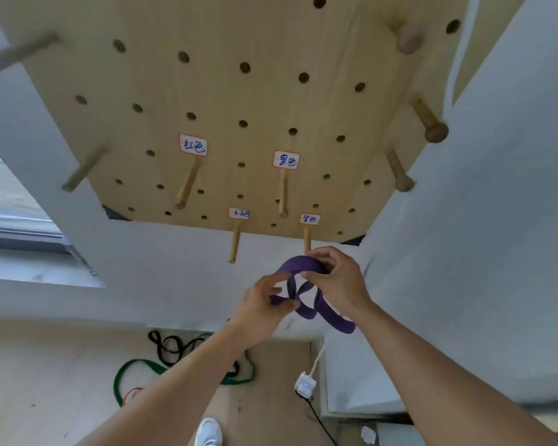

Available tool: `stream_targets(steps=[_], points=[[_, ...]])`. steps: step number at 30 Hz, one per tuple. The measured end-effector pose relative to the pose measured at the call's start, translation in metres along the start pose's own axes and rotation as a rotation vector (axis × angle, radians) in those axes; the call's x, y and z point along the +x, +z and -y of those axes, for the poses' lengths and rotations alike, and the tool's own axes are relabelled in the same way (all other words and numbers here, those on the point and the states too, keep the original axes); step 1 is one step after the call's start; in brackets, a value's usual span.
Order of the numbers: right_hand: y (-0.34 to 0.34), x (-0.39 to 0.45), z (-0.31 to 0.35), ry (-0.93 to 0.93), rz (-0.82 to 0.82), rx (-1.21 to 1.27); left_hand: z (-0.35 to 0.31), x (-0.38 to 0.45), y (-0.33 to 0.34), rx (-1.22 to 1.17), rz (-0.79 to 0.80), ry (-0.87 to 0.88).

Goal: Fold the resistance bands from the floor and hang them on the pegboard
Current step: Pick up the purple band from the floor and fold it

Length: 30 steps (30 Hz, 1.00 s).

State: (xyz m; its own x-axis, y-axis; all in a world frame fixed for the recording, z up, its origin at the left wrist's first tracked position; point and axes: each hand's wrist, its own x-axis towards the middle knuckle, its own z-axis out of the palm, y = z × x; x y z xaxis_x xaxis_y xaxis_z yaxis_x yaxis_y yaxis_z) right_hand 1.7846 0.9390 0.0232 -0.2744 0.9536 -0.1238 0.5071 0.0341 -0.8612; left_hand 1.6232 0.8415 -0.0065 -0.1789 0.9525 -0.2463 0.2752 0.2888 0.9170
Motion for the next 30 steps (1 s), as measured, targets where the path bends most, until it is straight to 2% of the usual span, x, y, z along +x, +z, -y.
stream_targets(steps=[10, 21, 27, 30], points=[[0.002, 0.036, -0.02, 0.065, -0.06, 0.098, -0.014, 0.05, 0.002, 0.003, 0.061, -0.044], [0.014, 0.074, -0.026, 0.09, -0.127, 0.228, -0.025, 0.082, -0.009, 0.239, 0.043, 0.081], [0.008, 0.085, -0.025, 0.091, -0.077, 0.284, -0.034, 0.096, -0.013, 0.311, 0.147, 0.103], [0.005, 0.085, -0.026, 0.067, -0.069, 0.219, -0.037, 0.097, -0.011, 0.336, 0.173, 0.115]])
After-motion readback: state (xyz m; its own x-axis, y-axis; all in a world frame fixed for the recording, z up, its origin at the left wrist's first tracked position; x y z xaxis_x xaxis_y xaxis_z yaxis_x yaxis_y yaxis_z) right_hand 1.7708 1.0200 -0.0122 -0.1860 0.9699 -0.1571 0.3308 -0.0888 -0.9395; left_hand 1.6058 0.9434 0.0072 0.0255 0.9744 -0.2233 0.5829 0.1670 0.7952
